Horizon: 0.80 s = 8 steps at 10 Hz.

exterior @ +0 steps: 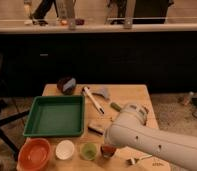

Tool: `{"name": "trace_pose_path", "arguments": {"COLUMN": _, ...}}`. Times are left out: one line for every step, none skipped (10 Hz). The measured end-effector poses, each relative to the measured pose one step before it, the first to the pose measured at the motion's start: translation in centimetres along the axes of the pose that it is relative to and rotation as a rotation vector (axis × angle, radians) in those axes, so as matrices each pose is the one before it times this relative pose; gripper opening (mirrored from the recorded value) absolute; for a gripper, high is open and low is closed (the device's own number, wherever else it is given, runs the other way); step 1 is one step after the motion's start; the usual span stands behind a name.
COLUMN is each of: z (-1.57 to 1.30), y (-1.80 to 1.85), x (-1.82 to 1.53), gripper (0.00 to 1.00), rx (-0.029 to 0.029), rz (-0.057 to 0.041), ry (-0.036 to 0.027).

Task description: Place apple in table surface

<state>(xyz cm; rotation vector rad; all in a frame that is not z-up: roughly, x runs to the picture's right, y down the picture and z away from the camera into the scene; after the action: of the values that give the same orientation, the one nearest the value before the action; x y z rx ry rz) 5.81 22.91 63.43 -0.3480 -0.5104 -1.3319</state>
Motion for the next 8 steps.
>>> {"name": "trace_pose_path", "arguments": {"z": -0.315, "y": -0.021, "x": 1.025, "gripper": 0.0, "rx": 0.0007, "rz": 0.00547, "ry": 0.01547}}
{"name": "trace_pose_path", "arguments": {"z": -0.4, "y": 0.048, "x": 1.56, "gripper": 0.0, "rx": 0.00052, "rz": 0.01, "ry": 0.01975}}
{"name": "trace_pose_path", "arguments": {"z": -0.366, "y": 0.109, "x": 1.934, "gripper": 0.0, "rx": -0.00087, "rz": 0.01524, "ry": 0.01709}}
{"name": "trace_pose_path", "arguments": {"z": -0.124, "y": -0.045, "x": 1.068, "gripper": 0.0, "rx": -0.00127, "rz": 0.00686, "ry": 0.00673}}
{"name": "trace_pose_path", "arguments": {"z": -0.117, "y": -0.095, "x": 0.995, "gripper": 0.0, "rx": -0.00135, "rz": 0.00625, "ry": 0.00685}}
{"name": "trace_pose_path", "arguments": {"z": -0.123, "y": 0.165, "x": 1.336, "gripper": 0.0, "rx": -0.00261, "rz": 0.01485, "ry": 0.00593}}
{"name": "trace_pose_path", "arguments": {"z": 0.051, "y": -0.057, "x": 1.248, "gripper": 0.0, "rx": -0.00345, "rz": 0.00528, "ry": 0.00549}}
{"name": "trace_pose_path", "arguments": {"z": 0.211, "y": -0.438, "x": 1.585, "gripper": 0.0, "rx": -0.00016, "rz": 0.00699, "ry": -0.00172}}
